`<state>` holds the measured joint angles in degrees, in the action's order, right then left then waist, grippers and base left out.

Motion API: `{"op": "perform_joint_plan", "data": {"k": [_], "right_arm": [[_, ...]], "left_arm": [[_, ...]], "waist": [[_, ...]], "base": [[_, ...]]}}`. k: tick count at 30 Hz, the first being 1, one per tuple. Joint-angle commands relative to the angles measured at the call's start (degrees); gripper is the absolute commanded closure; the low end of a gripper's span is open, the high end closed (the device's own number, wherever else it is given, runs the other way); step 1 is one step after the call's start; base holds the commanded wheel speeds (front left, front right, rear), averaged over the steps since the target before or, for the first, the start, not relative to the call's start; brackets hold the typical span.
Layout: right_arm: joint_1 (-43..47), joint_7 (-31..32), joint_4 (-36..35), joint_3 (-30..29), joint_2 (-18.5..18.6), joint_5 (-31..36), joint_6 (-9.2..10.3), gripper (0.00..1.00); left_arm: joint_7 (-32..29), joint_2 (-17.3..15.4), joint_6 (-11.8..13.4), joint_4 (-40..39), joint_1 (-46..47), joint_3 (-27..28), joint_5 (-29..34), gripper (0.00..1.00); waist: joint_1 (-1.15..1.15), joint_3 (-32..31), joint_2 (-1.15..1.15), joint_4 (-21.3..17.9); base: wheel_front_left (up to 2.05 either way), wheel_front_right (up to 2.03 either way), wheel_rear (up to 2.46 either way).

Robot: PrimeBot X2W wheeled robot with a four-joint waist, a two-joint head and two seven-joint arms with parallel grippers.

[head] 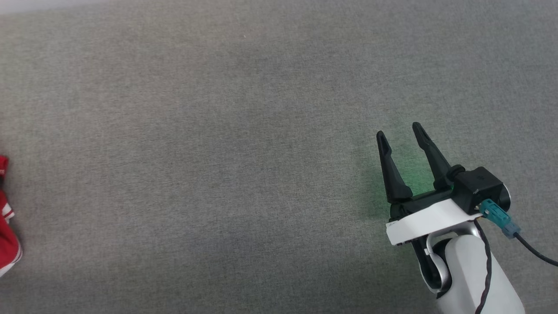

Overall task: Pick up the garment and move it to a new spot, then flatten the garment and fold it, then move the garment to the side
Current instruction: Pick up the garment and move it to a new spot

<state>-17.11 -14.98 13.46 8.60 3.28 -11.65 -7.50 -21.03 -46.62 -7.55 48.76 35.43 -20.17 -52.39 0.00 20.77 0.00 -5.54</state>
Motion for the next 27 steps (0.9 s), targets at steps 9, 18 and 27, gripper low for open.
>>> {"op": "perform_joint_plan", "data": {"k": [9, 18, 27], "right_arm": [[-0.5, -0.3, 0.2, -0.2, -0.3, 0.3, 0.02, 0.0], [0.9, -0.3, 0.6, 0.2, -0.4, -1.5, 0.02, 0.0], [1.7, -0.3, -0.4, 0.5, -0.3, -5.1, 0.02, 0.0]], "left_arm": [[6.8, 1.1, 0.1, 3.8, 3.2, -2.4, 1.3, 1.0], [13.9, 1.6, 0.1, -6.0, 6.7, -8.7, 2.7, 1.0], [13.8, 2.8, 0.1, -30.6, 12.3, -21.8, -2.2, 1.0]], "waist": [[0.0, -1.5, 0.0, 0.4], [0.0, -5.8, 0.0, 1.4], [0.0, -5.1, 0.0, -2.2]], "base": [[0.0, 0.0, 0.0], [0.0, 0.0, 0.0], [0.0, 0.0, 0.0]]}}
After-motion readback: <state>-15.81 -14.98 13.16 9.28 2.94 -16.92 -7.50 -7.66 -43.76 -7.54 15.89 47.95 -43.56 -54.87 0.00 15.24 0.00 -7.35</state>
